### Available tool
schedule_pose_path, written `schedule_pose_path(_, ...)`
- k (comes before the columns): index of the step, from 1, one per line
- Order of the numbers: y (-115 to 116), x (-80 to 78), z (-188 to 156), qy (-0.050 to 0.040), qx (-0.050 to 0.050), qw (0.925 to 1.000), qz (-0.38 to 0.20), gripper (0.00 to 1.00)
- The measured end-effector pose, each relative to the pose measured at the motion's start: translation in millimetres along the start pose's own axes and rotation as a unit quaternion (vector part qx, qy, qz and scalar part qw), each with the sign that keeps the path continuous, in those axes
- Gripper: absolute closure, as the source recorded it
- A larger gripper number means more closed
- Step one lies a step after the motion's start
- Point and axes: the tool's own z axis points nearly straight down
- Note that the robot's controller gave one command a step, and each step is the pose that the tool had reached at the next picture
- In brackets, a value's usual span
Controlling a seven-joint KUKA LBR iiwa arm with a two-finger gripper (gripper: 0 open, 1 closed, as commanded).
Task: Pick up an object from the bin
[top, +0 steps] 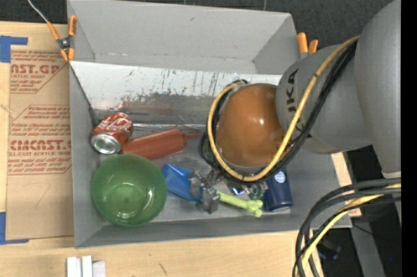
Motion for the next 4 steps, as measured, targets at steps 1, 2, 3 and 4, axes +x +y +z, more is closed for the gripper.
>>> schedule_pose_path(1, -9, 0.2, -88, -0.0014, 0.001, 0.9999, -0.016, 1.00)
schedule_pose_path(2, 6, -5.4, -33, 0.0018, -0.002, 1.0000, -0.005, 1.00)
schedule_pose_path(3, 6, -2.1, -127, 0.0010, -0.001, 0.9999, -0.012, 1.00)
schedule_pose_path(4, 9, -20.6, -68, -0.0029, 0.000, 0.9999, 0.014, 1.00)
